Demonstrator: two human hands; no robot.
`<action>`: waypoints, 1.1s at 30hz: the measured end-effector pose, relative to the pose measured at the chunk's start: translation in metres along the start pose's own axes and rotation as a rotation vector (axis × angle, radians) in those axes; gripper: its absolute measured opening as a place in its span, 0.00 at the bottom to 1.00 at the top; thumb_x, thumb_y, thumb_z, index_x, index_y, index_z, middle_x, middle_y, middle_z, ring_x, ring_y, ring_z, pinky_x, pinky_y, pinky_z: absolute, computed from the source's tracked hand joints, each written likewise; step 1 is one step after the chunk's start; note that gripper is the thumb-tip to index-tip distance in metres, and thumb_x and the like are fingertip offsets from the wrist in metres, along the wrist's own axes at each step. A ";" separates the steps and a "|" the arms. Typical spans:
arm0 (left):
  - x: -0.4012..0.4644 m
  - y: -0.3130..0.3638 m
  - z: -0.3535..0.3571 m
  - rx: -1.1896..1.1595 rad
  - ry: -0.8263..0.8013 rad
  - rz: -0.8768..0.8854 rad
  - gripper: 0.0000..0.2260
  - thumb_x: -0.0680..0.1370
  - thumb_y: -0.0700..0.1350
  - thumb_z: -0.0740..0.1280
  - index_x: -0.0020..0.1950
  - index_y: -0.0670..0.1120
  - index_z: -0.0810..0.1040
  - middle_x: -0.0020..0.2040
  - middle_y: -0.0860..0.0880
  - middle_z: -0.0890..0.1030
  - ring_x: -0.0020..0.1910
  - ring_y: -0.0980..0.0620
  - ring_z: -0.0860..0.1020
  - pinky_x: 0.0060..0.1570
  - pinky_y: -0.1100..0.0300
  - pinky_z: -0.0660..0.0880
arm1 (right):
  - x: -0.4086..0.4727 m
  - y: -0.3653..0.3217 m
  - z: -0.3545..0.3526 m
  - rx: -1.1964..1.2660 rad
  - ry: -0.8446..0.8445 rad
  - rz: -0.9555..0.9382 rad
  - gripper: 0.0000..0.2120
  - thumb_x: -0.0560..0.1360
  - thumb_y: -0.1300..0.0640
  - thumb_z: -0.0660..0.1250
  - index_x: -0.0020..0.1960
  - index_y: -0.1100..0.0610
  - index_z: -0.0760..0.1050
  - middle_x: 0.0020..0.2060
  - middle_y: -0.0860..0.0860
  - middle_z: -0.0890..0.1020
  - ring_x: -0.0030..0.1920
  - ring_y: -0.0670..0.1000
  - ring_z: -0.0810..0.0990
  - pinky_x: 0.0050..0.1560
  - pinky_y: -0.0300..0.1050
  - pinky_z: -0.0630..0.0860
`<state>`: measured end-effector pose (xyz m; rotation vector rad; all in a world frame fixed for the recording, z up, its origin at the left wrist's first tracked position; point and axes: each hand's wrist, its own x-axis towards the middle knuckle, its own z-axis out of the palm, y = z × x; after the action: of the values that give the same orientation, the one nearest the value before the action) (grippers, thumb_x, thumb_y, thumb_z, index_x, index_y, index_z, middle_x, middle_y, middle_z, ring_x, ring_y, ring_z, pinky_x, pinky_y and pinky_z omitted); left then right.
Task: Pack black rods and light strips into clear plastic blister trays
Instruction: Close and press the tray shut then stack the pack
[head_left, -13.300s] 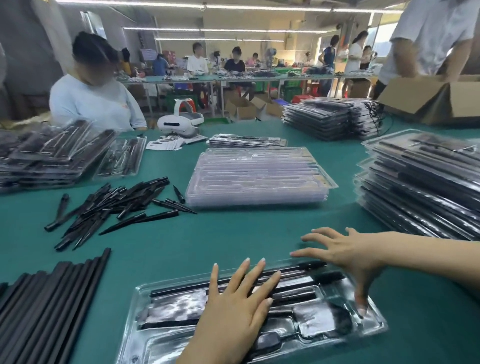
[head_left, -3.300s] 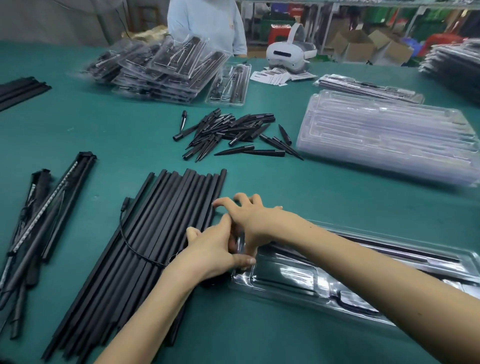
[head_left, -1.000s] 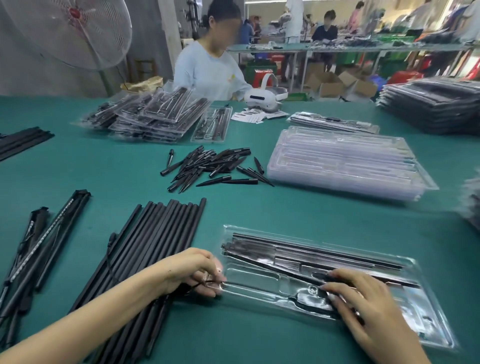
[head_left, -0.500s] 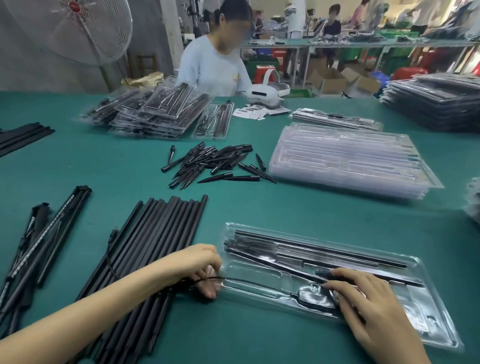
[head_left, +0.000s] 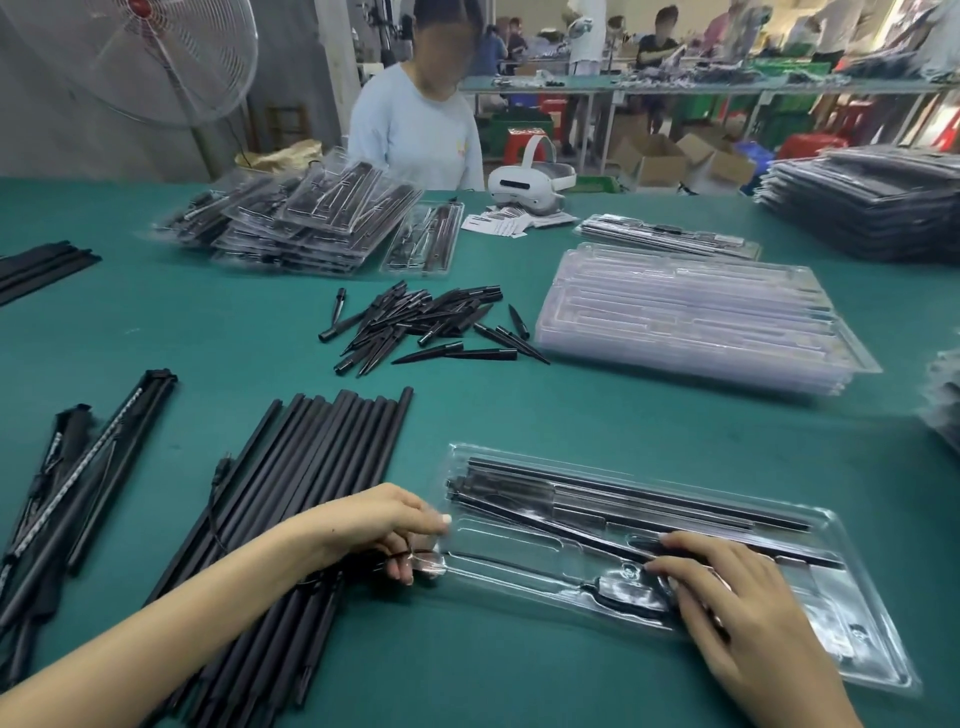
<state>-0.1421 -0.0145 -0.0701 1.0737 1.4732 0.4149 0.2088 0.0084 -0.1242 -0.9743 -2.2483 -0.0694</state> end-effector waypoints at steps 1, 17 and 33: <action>0.000 0.000 0.001 -0.006 0.008 0.000 0.10 0.77 0.50 0.68 0.49 0.43 0.80 0.31 0.47 0.82 0.27 0.53 0.78 0.28 0.66 0.73 | 0.000 0.000 0.000 0.003 0.002 0.002 0.23 0.82 0.47 0.49 0.48 0.53 0.82 0.52 0.48 0.81 0.52 0.48 0.75 0.52 0.48 0.69; -0.004 -0.003 0.008 -0.173 0.095 0.014 0.09 0.66 0.42 0.73 0.44 0.42 0.81 0.43 0.42 0.83 0.43 0.46 0.79 0.56 0.49 0.73 | 0.000 0.001 -0.001 -0.011 -0.004 -0.010 0.22 0.82 0.48 0.50 0.49 0.52 0.83 0.52 0.47 0.81 0.53 0.45 0.75 0.53 0.46 0.69; -0.002 -0.005 0.020 -0.156 0.140 0.033 0.02 0.78 0.36 0.64 0.50 0.38 0.73 0.38 0.41 0.81 0.32 0.47 0.82 0.28 0.63 0.75 | 0.000 -0.002 0.000 -0.010 -0.005 0.032 0.23 0.82 0.48 0.49 0.48 0.52 0.82 0.52 0.47 0.81 0.53 0.47 0.75 0.53 0.47 0.68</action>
<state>-0.1253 -0.0252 -0.0770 0.9617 1.5204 0.6292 0.2079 0.0069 -0.1236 -1.0160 -2.2378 -0.0640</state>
